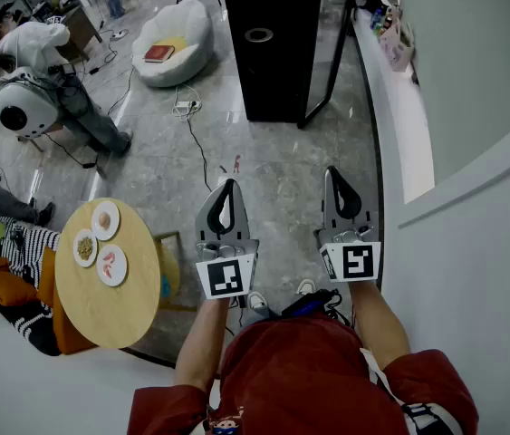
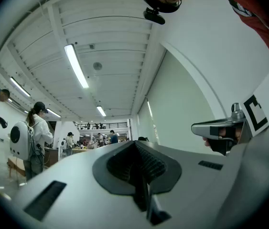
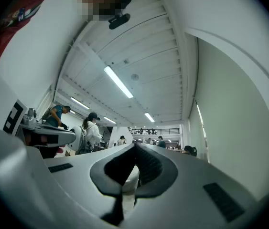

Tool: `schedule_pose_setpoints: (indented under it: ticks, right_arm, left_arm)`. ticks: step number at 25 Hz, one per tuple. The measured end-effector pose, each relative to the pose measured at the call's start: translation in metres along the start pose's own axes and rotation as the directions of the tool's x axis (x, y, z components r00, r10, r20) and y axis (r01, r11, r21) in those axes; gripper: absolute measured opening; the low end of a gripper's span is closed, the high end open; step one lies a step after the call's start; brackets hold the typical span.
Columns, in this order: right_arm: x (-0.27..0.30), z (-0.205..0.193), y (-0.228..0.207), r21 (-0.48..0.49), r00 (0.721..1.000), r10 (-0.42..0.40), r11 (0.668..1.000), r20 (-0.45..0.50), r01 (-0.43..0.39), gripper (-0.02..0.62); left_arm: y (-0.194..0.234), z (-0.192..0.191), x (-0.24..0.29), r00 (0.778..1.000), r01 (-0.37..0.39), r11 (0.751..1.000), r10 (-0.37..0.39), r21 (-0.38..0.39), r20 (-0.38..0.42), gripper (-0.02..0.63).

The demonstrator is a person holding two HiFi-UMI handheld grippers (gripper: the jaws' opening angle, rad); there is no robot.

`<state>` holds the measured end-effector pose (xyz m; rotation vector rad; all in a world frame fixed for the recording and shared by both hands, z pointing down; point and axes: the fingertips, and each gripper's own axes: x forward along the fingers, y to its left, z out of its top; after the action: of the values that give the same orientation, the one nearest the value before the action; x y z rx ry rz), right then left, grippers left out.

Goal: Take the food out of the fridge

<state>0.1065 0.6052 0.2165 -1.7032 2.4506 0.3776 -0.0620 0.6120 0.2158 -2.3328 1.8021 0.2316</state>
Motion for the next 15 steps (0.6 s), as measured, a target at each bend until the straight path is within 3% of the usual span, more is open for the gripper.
schedule_pose_setpoints:
  ticks: [15]
  right_arm:
    - [0.002,-0.015,-0.024,0.0,1.0,0.021,1.0,-0.011,-0.021,0.021]
  left_arm:
    - [-0.024,-0.01,0.019,1.0,0.003,1.0,-0.003,-0.026,-0.01,0.012]
